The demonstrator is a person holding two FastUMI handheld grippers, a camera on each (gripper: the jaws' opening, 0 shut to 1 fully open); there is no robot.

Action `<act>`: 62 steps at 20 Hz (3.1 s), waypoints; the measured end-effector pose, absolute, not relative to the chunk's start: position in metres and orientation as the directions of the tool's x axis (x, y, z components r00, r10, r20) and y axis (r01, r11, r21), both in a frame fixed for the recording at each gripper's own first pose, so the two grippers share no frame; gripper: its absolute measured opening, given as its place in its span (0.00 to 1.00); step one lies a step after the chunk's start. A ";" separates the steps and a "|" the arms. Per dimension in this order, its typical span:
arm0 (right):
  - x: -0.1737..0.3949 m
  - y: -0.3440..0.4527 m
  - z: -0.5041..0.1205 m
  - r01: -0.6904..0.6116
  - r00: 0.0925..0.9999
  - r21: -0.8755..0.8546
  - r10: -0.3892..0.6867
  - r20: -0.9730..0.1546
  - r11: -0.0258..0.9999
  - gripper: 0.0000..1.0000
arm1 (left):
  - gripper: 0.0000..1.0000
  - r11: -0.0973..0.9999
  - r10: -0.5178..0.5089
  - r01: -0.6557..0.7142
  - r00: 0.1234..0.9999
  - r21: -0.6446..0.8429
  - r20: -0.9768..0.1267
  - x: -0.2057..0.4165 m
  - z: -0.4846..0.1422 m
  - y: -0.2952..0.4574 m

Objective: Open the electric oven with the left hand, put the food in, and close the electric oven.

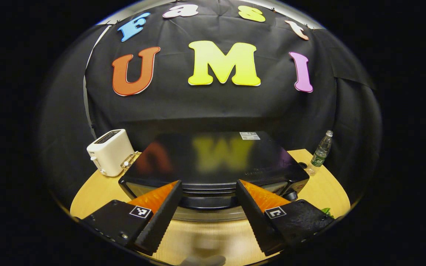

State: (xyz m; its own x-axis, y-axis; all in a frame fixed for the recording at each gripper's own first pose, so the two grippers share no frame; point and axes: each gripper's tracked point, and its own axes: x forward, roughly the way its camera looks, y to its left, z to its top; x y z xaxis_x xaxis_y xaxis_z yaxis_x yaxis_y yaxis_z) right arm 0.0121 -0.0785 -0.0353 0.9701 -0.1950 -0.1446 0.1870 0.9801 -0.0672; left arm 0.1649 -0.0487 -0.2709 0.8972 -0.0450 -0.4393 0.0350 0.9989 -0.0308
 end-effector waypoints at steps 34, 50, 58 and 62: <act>-0.060 -0.080 -0.092 0.213 0.947 -0.115 -0.234 -0.220 0.970 0.93 | 0.96 0.993 -0.082 0.120 0.728 0.009 -0.681 -0.008 -0.420 -0.047; -0.056 -0.080 -0.135 0.184 0.939 -0.047 -0.190 -0.286 0.982 0.94 | 0.97 0.994 -0.109 0.109 0.834 -0.033 -0.540 -0.011 -0.338 -0.029; -0.011 -0.058 -0.255 -0.027 0.866 0.065 0.055 -0.497 0.998 1.00 | 0.95 0.995 -0.058 0.021 0.927 -0.101 -0.372 -0.024 -0.221 -0.011; 0.021 -0.034 -0.317 -0.166 0.751 0.209 0.261 -0.606 0.964 0.89 | 0.94 0.994 0.010 -0.042 0.952 -0.099 -0.307 -0.026 -0.174 -0.009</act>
